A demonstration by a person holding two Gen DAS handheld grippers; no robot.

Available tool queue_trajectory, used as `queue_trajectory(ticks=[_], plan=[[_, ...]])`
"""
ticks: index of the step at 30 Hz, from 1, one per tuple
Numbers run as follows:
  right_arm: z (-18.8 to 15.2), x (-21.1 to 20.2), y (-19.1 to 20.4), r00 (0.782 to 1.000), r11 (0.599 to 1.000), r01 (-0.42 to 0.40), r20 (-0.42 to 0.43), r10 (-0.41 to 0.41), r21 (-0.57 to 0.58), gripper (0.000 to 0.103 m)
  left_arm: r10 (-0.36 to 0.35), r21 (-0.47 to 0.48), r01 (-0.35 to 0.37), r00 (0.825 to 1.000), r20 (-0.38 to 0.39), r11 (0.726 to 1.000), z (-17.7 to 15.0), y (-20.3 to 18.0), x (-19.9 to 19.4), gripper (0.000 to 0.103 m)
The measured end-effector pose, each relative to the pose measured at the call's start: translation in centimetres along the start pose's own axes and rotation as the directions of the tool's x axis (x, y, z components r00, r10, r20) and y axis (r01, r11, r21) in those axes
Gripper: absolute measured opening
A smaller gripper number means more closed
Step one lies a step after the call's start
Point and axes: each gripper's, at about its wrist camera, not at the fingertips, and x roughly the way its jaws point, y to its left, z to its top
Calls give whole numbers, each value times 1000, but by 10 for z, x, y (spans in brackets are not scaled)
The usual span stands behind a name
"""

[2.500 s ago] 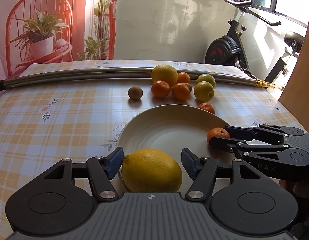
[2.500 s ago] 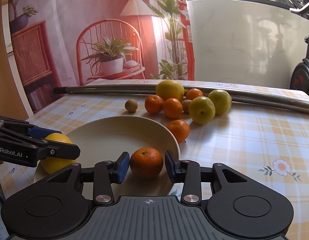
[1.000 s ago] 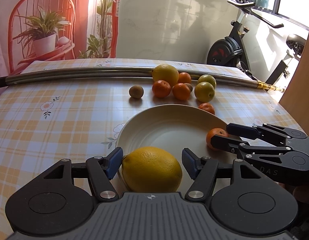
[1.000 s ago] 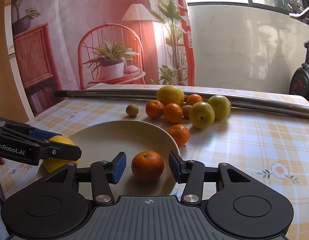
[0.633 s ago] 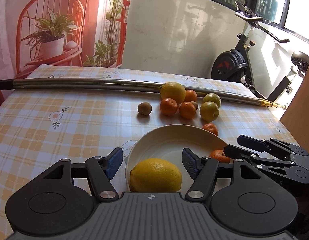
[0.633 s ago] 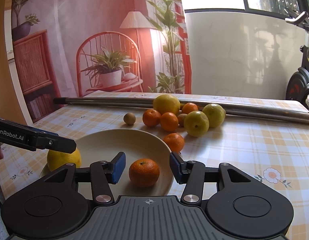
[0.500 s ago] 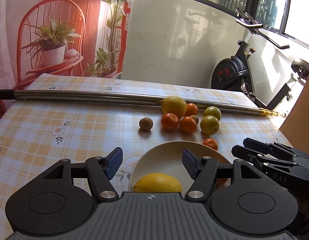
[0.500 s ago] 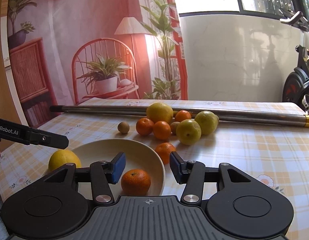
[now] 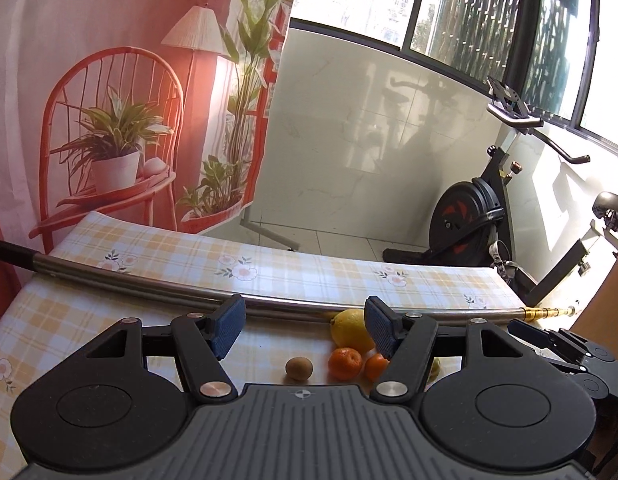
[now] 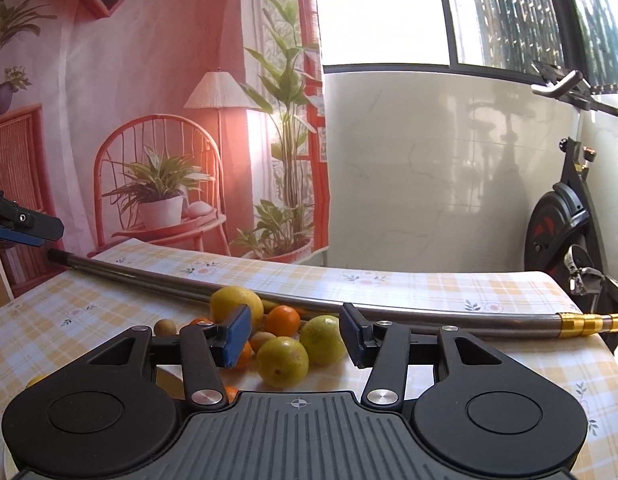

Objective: Organize fruits
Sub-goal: 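Grasp a green-yellow citrus with the right gripper while the left gripper moves toward the kiwi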

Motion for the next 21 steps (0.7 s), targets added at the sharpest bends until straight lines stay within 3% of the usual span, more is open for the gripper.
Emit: queue_trajectory(ticks=[7,11,17,21], plan=[[34,37,-27,999,999,24,21,-25,46,46,36,-9,-36,995,90,999,33,-3,13,70],[34,71,-39,998,997,38,-44,-35,61,46,51,0,-51,998,36,999,32,-3,35,71],[9,115,-49,982,989,44,-187,-17,140,46,69,-2,-70,996,-50,998,17,11,64,71],[-5,130,-55,975,973,36,-222,16,228,47,64,-11,-65,994,-88,998,11,20,76,71]])
